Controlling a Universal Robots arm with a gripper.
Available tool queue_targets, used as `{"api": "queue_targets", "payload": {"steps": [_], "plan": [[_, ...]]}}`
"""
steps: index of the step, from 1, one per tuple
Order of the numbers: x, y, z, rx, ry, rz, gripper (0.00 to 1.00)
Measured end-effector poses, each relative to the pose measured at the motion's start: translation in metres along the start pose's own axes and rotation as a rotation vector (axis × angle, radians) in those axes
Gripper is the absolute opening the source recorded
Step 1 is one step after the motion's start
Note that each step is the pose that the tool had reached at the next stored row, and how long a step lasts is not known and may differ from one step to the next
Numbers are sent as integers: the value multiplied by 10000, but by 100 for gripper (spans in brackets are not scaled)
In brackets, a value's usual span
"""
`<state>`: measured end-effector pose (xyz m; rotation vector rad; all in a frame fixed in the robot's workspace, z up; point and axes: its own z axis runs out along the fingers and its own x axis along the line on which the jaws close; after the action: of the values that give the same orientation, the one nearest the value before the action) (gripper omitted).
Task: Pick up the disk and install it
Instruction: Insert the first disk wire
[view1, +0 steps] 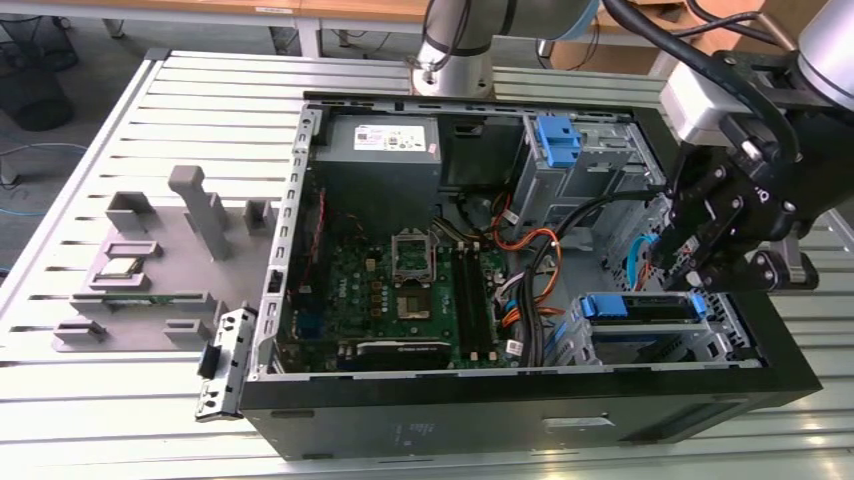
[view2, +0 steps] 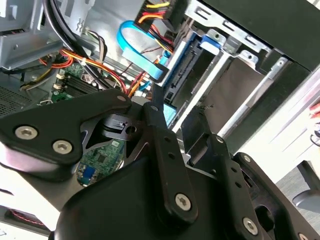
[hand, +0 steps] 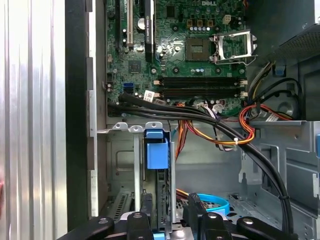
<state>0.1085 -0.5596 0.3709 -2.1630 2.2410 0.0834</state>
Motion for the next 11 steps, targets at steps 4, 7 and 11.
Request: {"api": "queue_targets", "payload": {"steps": [4,7,11], "plan": [[-70,2,13,-1,-21,0,42],[-92,2,22,-1,-32,0,42],[-112,-28,30,-1,-36,0,42]]}}
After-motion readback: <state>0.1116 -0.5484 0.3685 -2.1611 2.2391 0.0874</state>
